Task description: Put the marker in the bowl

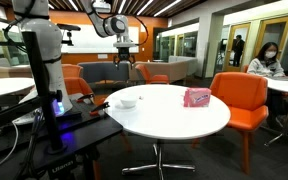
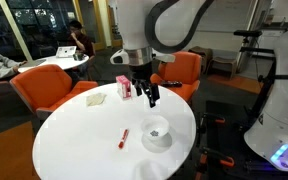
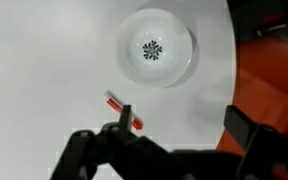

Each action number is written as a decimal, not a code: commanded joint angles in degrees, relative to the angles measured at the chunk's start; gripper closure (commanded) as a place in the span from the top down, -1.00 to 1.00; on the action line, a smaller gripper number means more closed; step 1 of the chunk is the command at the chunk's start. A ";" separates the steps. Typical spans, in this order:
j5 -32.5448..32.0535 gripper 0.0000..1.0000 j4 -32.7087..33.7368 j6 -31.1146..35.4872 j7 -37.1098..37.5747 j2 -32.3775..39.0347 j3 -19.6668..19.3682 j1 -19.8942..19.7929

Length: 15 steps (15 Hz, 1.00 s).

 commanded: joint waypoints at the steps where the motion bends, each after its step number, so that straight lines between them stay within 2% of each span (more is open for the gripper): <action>1: -5.08 1.00 1.32 4.27 -6.36 5.61 1.32 -0.76; 7: -15.05 1.00 7.89 11.72 -15.58 20.12 3.29 -2.18; 12: -16.18 0.99 16.98 11.35 -19.07 31.32 4.45 -3.36; 15: -15.92 0.90 21.55 10.55 -20.31 36.27 5.00 -4.07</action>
